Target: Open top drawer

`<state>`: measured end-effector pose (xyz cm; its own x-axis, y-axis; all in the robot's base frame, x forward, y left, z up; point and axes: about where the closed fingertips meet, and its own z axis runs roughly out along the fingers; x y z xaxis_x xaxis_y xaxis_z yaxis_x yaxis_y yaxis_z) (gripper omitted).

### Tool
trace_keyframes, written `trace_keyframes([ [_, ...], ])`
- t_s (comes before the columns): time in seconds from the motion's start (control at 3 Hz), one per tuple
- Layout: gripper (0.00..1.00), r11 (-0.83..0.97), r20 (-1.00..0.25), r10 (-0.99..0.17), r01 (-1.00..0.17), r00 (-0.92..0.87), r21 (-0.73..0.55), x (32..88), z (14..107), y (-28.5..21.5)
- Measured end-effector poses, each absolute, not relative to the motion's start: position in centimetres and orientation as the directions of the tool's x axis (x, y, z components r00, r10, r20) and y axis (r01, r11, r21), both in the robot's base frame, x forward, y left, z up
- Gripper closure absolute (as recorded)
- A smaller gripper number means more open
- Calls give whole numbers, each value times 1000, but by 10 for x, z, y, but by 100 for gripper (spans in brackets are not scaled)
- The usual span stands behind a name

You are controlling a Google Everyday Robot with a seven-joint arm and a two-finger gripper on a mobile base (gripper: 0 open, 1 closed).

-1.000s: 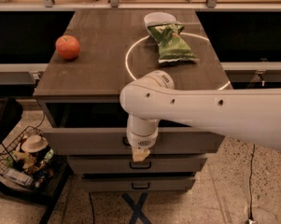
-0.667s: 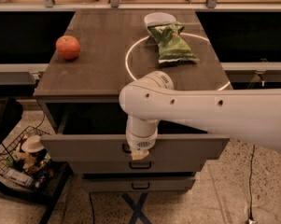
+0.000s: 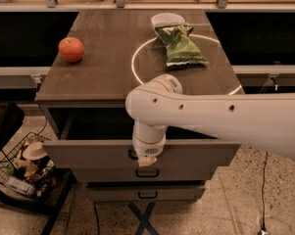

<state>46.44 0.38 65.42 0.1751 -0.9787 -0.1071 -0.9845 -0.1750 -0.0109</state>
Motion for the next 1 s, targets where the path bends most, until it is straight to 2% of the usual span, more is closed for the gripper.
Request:
trace_keyframes([
  [0.33, 100, -169, -106, -980, -985, 171, -23, 444, 661, 3],
  [1.0, 100, -170, -104, -980, -985, 172, -26, 440, 661, 3],
])
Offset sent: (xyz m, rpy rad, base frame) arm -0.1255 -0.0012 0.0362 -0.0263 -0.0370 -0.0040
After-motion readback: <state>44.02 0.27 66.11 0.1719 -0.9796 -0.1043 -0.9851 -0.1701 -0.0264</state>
